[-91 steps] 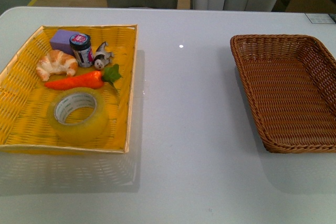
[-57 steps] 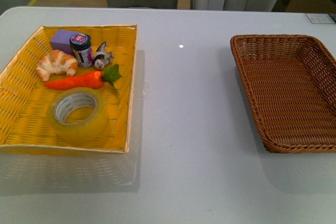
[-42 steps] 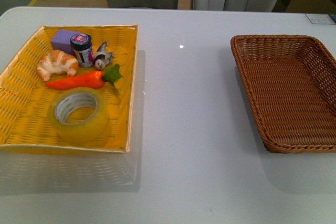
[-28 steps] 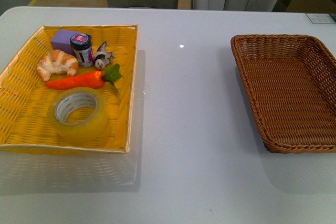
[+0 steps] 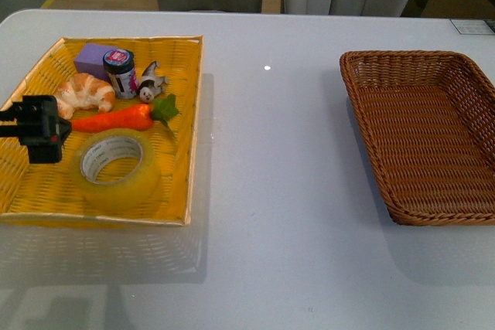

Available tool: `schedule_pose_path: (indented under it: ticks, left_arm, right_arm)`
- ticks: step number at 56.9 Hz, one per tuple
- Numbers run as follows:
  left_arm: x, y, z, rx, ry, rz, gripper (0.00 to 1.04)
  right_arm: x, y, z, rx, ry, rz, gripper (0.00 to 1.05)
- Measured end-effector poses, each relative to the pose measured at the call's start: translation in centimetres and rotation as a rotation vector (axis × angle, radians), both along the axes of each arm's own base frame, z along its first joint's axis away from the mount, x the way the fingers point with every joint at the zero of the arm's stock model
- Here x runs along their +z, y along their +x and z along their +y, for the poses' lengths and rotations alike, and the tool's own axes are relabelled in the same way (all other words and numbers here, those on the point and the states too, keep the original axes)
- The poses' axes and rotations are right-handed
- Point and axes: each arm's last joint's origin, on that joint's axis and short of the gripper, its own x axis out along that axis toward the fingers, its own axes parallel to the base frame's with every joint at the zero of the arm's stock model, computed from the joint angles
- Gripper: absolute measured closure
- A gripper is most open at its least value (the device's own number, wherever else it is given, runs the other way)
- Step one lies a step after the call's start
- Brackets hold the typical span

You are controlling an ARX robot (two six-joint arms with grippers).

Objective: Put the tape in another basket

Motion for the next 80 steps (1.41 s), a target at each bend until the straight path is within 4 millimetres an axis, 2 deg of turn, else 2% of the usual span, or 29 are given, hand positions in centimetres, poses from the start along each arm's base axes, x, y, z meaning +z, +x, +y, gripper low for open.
schedule_pose_path:
  ticks: [7,31,58,80]
  left_arm:
    - [-1.8,1.2,-0.2,-0.010,0.009,0.042,0.09]
    - [-5.8,4.2,-0.8,-0.033,0.024,0.147,0.09]
    - [-7.4,5.2,-1.3,-0.034,0.039,0.194,0.09]
    - [-7.8,5.3,-1.8,-0.022,0.029,0.225,0.69]
  right_arm:
    - [0.0,0.0,0.0,0.000,0.000,0.000,0.09]
    - [0.0,0.0,0.0,0.000,0.000,0.000,0.09]
    - [0.0,0.0,0.0,0.000,0.000,0.000,0.09]
    - [0.0,0.0,0.0,0.000,0.000,0.000,0.09]
